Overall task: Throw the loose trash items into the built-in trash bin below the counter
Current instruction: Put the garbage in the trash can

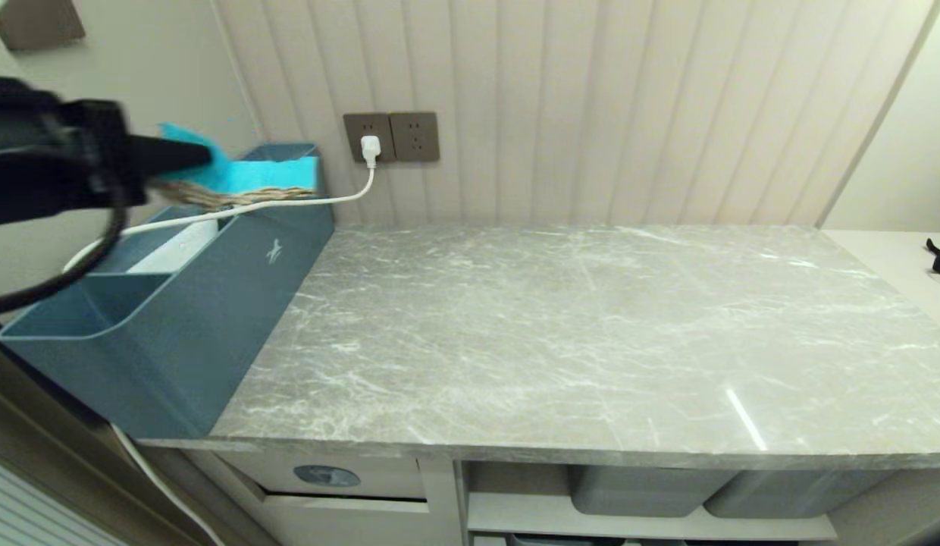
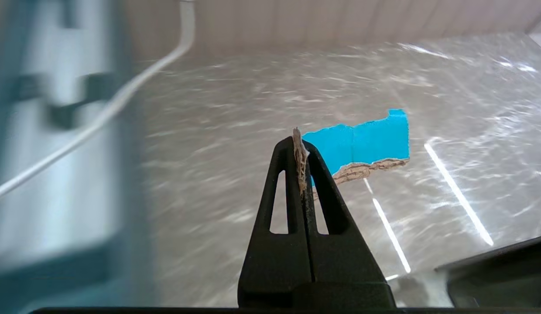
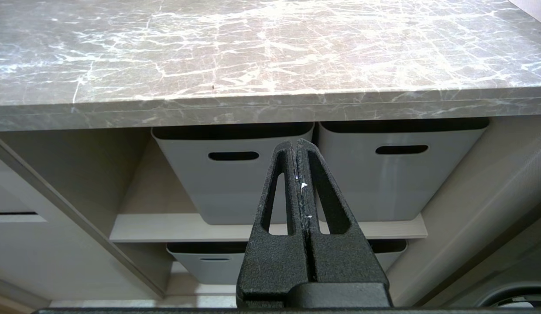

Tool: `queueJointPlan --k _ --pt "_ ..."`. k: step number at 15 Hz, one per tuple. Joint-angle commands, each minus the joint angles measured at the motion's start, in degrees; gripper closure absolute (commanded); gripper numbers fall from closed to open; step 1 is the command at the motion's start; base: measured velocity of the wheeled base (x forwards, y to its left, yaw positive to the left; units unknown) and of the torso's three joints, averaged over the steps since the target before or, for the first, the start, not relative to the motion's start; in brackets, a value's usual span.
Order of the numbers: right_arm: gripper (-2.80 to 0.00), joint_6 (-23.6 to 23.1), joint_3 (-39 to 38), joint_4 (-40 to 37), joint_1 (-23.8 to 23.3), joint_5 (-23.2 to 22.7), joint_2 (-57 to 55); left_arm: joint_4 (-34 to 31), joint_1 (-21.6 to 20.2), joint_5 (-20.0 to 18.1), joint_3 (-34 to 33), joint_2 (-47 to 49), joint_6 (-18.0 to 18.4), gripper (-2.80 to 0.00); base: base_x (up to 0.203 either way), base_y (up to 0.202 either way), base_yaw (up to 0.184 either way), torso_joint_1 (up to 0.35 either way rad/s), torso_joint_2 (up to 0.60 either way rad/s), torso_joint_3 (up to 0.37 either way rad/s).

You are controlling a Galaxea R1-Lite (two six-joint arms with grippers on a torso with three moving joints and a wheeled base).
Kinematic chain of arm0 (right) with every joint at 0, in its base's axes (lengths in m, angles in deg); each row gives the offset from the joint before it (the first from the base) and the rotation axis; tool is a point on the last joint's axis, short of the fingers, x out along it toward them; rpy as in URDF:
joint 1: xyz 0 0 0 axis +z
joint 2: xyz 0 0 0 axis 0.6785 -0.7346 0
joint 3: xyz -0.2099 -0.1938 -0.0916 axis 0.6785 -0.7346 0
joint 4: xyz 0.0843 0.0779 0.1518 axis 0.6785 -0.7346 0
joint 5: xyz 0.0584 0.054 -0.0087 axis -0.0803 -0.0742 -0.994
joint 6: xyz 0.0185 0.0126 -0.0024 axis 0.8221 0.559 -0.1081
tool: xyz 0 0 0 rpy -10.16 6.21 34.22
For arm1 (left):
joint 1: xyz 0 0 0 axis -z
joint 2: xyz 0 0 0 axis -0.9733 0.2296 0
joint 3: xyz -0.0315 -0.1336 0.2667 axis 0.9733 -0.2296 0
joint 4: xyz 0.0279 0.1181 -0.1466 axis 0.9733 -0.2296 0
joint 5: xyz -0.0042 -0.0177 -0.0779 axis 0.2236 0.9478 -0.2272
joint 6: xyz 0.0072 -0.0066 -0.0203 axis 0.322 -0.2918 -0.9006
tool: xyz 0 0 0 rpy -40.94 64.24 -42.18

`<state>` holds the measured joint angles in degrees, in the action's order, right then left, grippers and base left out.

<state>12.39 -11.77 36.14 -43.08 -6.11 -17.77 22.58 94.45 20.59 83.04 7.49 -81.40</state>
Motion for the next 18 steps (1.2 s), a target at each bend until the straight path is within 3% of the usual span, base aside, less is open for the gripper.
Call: queueJointPlan --k 1,2,4,7,8,10,16,18 --pt "0.0 0.02 -0.09 0.02 0.0 0.02 0.0 0.3 -8.34 -4.15 -8.7 -16.49 0.4 0.0 0.0 0.0 0.0 0.0 0.0 0.0" --pt "0.0 0.02 -0.09 0.02 0.0 0.02 0.0 0.74 -12.63 -6.78 -14.3 -21.67 0.34 0.0 0.0 0.0 0.0 0.0 0.0 0.0" --pt "0.0 0.02 -0.09 0.02 0.0 0.02 0.0 1.54 -16.69 -9.19 -25.5 -32.55 -0.29 0.0 0.0 0.0 0.0 0.0 0.0 0.0" --pt "0.0 0.02 -0.09 0.02 0.0 0.02 0.0 5.21 -19.64 -6.15 -36.82 -39.91 0.11 0.0 0.0 0.0 0.0 0.0 0.0 0.0" --pt "0.0 0.02 -0.09 0.02 0.0 0.02 0.0 6.18 -19.95 -2.61 -37.23 -40.29 -0.22 0.0 0.0 0.0 0.0 0.0 0.0 0.0" --pt "0.0 0.02 -0.09 0.02 0.0 0.02 0.0 6.11 -20.01 -0.8 -38.84 -41.29 -1.2 0.0 0.0 0.0 0.0 0.0 0.0 0.0" --pt "0.0 0.02 -0.09 0.02 0.0 0.02 0.0 5.85 -19.92 -0.69 -42.18 -41.89 -0.8 0.0 0.0 0.0 0.0 0.0 0.0 0.0" --pt "0.0 0.02 -0.09 0.02 0.0 0.02 0.0 5.74 -19.8 -0.91 -42.26 -42.11 2.6 0.0 0.0 0.0 0.0 0.0 0.0 0.0"
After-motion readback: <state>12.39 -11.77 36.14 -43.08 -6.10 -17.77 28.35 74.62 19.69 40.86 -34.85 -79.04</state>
